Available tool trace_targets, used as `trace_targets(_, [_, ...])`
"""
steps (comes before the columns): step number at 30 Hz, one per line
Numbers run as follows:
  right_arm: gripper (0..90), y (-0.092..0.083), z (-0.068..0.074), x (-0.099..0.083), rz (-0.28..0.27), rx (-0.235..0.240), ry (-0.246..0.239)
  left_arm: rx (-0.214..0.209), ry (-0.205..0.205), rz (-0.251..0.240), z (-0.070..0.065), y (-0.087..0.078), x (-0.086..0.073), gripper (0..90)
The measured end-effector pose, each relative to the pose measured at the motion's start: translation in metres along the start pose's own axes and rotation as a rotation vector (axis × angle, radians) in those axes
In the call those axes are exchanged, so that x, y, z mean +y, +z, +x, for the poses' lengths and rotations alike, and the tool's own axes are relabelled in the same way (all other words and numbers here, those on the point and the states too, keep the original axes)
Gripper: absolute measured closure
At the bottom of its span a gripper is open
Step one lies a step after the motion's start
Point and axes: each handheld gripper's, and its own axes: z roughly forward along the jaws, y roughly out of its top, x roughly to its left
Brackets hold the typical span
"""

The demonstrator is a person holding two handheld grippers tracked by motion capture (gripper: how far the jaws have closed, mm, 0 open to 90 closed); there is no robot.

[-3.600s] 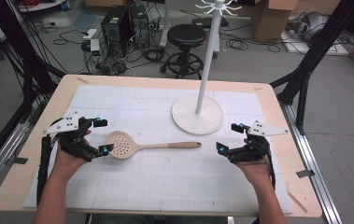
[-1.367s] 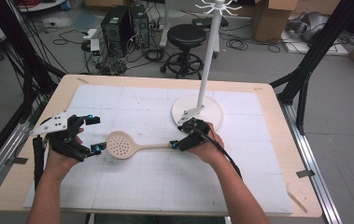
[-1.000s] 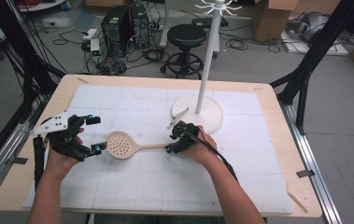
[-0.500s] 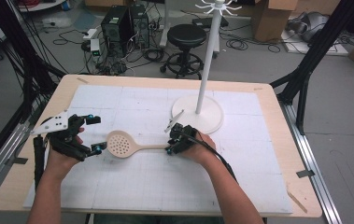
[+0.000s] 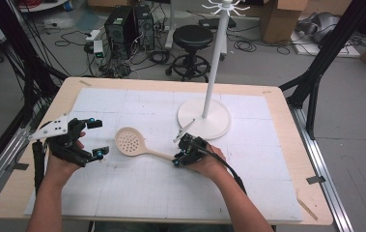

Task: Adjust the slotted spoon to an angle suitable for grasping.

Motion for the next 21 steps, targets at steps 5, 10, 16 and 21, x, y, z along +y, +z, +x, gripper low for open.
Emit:
trace_targets(5, [74.0,-0.006,0.003,-0.012,-0.013,-0.001,0.021,-0.001,0.003,-0.008,0.0,-0.001,0.001,3.4])
trace_targets(10, [73.5,-0.011,0.006,-0.022,-0.017,-0.013,0.03,0.0,0.001,-0.005,0.0,-0.001,0.0,3.4])
trace_targets(16, [61.7,-0.016,0.005,-0.024,-0.071,-0.014,0.046,-0.004,-0.001,0.004,-0.001,0.002,0.0,3.4])
trace_targets(21, [55.9,-0.022,0.007,-0.02,-0.112,-0.036,0.03,-0.004,0.0,0.004,0.0,0.003,0.0,3.4])
